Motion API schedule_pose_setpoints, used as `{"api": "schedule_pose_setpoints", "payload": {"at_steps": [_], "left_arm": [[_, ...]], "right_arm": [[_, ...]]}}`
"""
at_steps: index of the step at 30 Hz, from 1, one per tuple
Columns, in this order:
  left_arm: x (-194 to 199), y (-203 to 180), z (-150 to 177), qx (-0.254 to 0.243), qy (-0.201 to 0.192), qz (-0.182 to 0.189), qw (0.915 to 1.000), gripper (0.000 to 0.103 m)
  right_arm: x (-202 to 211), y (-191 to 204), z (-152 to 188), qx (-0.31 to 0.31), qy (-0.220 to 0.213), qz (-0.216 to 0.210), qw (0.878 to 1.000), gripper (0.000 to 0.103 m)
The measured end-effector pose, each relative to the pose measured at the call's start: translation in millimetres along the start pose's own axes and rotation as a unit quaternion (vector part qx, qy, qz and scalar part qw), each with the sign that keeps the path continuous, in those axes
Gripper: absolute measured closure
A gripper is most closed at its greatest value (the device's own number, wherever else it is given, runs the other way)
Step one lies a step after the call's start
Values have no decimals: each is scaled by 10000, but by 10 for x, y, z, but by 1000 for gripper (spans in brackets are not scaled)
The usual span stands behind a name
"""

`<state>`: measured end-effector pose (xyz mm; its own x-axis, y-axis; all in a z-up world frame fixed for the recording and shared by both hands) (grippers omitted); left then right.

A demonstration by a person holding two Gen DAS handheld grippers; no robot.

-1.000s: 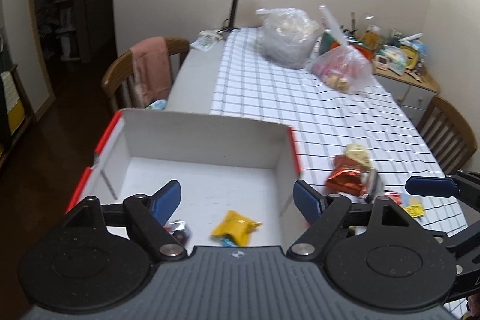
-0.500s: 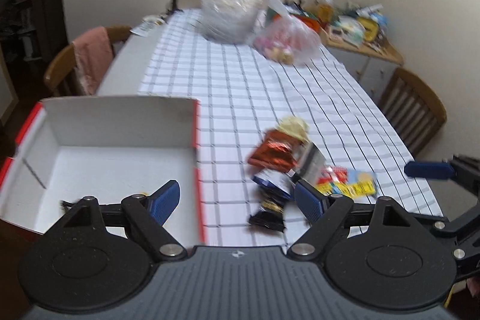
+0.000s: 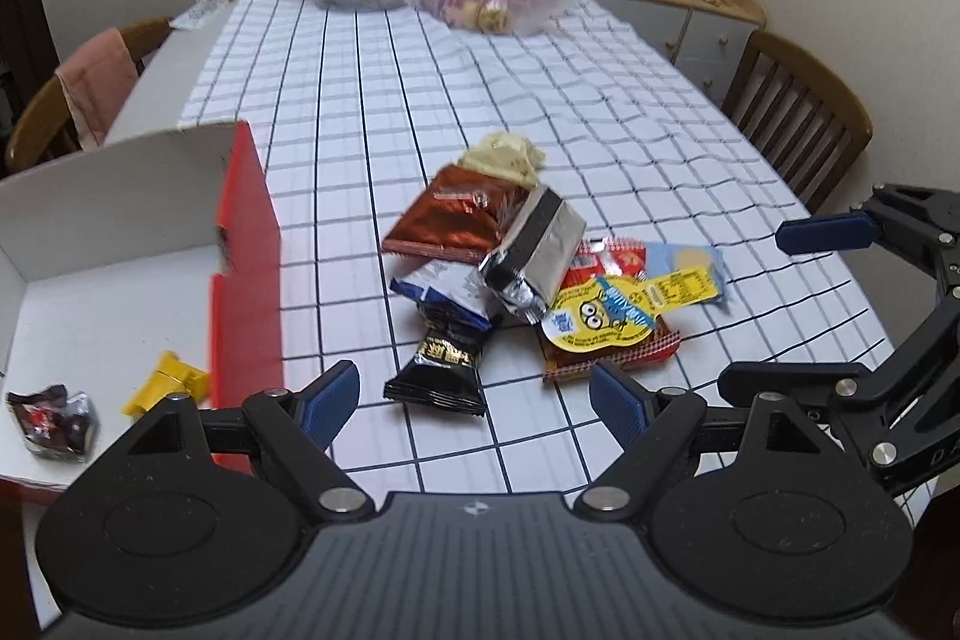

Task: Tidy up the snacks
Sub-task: 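Move both grippers back over the remaining snack pile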

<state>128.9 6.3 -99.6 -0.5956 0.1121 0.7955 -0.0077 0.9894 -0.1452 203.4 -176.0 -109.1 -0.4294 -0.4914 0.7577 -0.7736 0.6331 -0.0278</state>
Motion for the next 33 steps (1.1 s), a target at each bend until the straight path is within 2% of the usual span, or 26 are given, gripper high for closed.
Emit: {"api": "schedule_pose_setpoints", "payload": {"at_steps": [7, 11, 15, 23, 29, 33], "left_arm": [[-350, -62, -9, -29, 349, -64, 9994, 19], [-508, -85, -58, -92, 427, -179, 9989, 19], [-677, -42, -110, 91, 617, -195, 9979, 19], [-940, 19, -157, 135, 880, -311, 9955, 20], [-1073, 49, -188, 98, 1037, -324, 9940, 31], [-1143, 50, -175, 4, 1174, -376, 9924, 47]], "right_arm": [[-267, -10, 5, 1077, 117, -174, 9940, 5], [-463, -79, -5, 1152, 301, -384, 9921, 8], [-619, -135, -14, 1159, 430, -464, 9912, 16], [-826, -109, -30, 1407, 596, -519, 9869, 29], [-915, -112, -30, 1435, 678, -524, 9859, 35], [-917, -100, -21, 1407, 661, -512, 9865, 42]]}}
Point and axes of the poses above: each gripper's, at about its wrist camera, not at the fingertips, and x roughly against the way its jaws point, y to its left, z to its underside, the point moved 2 cm from there along -x, roughly the way its jaws point, and after that the axes turned 5 degrees about x, right-handed, at the moved point
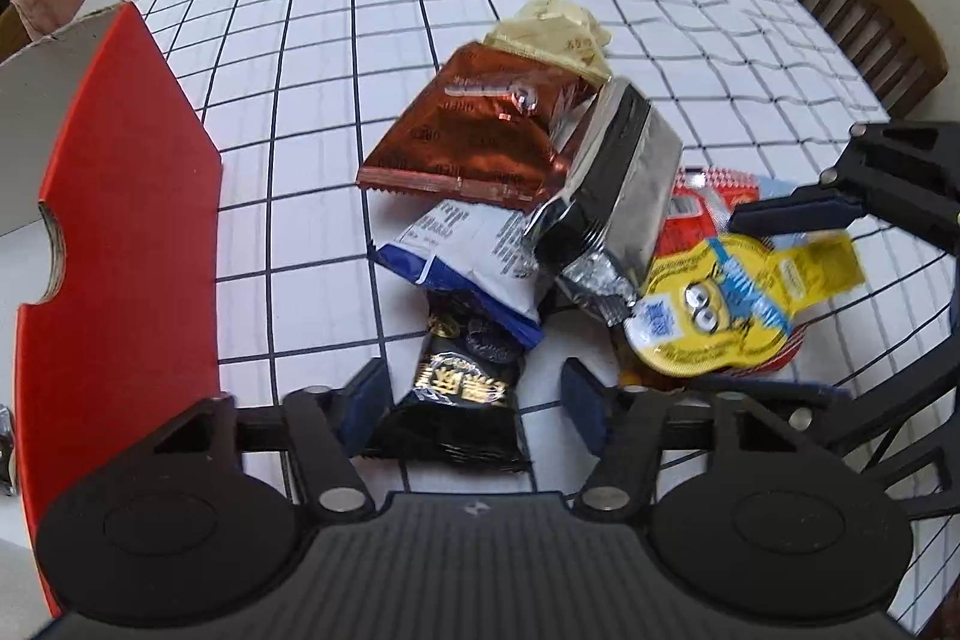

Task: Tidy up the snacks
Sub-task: 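Move both grippers back over the remaining snack pile, then grasp the black chocolate packet with the left gripper while the right grasps the yellow Minion candy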

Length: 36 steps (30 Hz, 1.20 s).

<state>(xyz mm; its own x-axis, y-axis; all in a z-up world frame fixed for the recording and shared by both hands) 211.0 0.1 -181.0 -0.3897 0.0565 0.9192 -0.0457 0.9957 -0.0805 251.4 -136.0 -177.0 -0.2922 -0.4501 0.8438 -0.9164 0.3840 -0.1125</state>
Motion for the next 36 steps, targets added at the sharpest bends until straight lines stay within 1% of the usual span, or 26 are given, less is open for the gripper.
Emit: {"api": "schedule_pose_setpoints", "payload": {"at_steps": [1, 3, 4, 7, 10, 15, 20, 28, 32, 36], "left_arm": [[-10, 0, 5, -26, 14, -18, 10000, 50], [-4, 5, 3, -57, -25, -26, 10000, 56], [2, 9, 0, -55, -35, -15, 10000, 62], [16, 9, 5, -42, -47, 36, 10000, 67], [47, -1, 35, -37, -81, 48, 9999, 68], [142, 21, 88, 139, -111, 175, 9997, 69], [247, 30, 228, 235, -117, 295, 9992, 69], [485, 51, 443, 359, -182, 454, 9982, 70], [643, 73, 527, 371, -297, 514, 9975, 70], [835, 104, 593, 343, -472, 502, 9970, 70]], "right_arm": [[3, 6, -2, -9, -4, -2, 10000, 44], [5, 18, -7, -11, -8, 22, 10000, 45], [8, 25, -6, -23, -11, 29, 10000, 47], [26, 38, -3, -89, -24, 82, 9999, 53], [59, 43, 12, -231, -46, 119, 9997, 53], [143, 89, 68, -546, -131, 133, 9983, 53], [254, 185, 161, -904, -194, 199, 9955, 53], [455, 397, 270, -1453, -156, 361, 9886, 53], [575, 491, 259, -1695, -203, 498, 9841, 53], [719, 598, 201, -1840, -339, 592, 9806, 53]]}}
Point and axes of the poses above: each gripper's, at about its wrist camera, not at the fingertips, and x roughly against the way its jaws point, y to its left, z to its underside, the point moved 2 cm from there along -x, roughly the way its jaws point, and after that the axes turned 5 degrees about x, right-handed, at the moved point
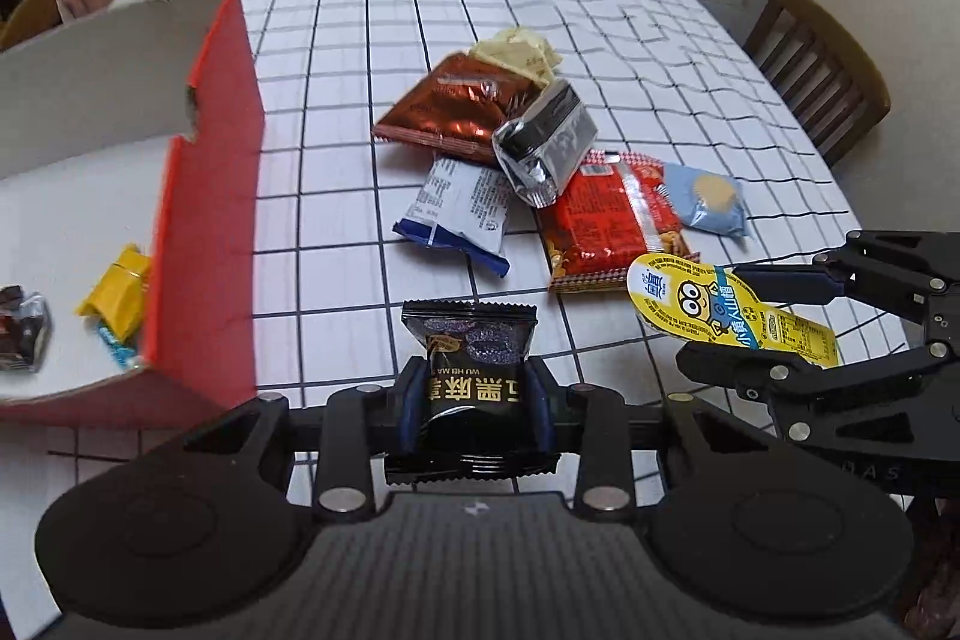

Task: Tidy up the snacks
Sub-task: 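Grasp the black chocolate packet with the left gripper while the right grasps the yellow Minion candy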

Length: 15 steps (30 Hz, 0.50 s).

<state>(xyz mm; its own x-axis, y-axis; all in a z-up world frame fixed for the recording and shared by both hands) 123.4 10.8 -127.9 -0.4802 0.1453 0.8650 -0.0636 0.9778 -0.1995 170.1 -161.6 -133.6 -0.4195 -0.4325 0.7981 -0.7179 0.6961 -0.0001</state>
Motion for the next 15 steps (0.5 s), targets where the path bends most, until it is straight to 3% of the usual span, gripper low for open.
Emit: {"api": "schedule_pose_setpoints", "payload": {"at_steps": [15], "left_arm": [[738, 264, 2, 137, -722, 174, 9971, 70]], "right_arm": [[353, 508, -391, -242, -547, 8, 9982, 53]]}}
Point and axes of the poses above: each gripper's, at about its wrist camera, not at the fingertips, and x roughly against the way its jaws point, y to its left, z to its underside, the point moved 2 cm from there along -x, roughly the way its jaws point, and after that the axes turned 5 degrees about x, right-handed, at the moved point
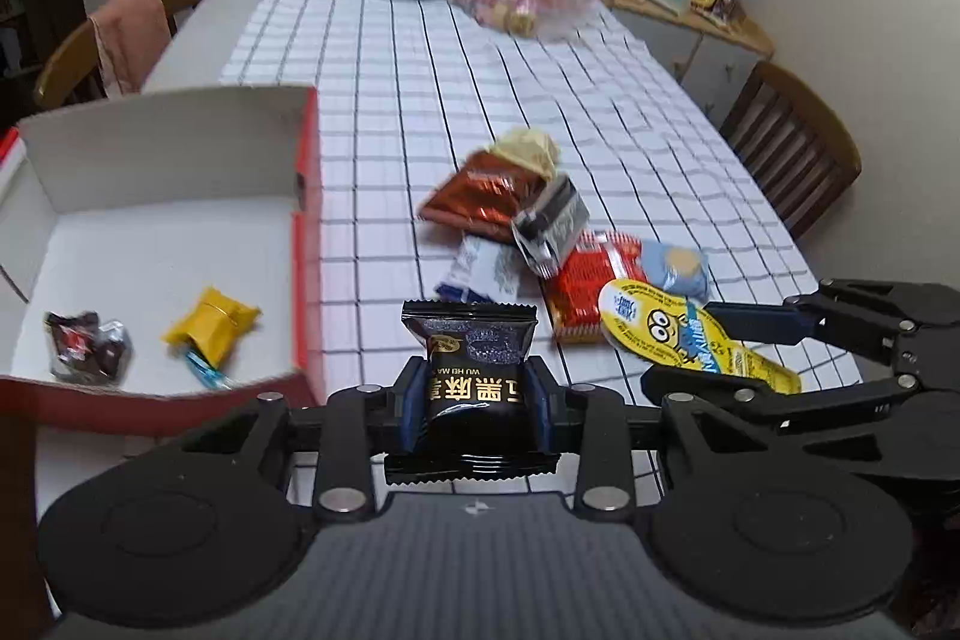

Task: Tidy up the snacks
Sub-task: 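Grasp the black chocolate packet with the left gripper while the right grasps the yellow Minion candy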

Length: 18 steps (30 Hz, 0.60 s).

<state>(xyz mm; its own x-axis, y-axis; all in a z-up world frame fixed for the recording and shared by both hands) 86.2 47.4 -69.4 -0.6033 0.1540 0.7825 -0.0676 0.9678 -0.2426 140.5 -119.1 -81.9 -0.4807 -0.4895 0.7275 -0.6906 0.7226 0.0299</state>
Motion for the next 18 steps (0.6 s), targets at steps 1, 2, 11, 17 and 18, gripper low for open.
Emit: {"api": "schedule_pose_setpoints", "payload": {"at_steps": [1, 2, 11, 17, 18], "left_arm": [[40, 25, -18, -3, -38, -3, 10000, 70], [74, 54, -33, 0, -72, -18, 10000, 69], [345, 515, -169, 217, -400, -277, 9986, 69], [468, 911, -309, 242, -603, -532, 9965, 69], [483, 974, -330, 239, -632, -576, 9961, 69]], "right_arm": [[-2, 44, -38, 17, -28, -5, 10000, 53], [-10, 93, -75, 36, -43, 5, 10000, 53], [-216, 583, -512, 269, -244, -14, 9993, 53], [-459, 858, -795, 384, -257, -40, 9989, 53], [-506, 894, -837, 389, -240, -32, 9989, 53]]}}
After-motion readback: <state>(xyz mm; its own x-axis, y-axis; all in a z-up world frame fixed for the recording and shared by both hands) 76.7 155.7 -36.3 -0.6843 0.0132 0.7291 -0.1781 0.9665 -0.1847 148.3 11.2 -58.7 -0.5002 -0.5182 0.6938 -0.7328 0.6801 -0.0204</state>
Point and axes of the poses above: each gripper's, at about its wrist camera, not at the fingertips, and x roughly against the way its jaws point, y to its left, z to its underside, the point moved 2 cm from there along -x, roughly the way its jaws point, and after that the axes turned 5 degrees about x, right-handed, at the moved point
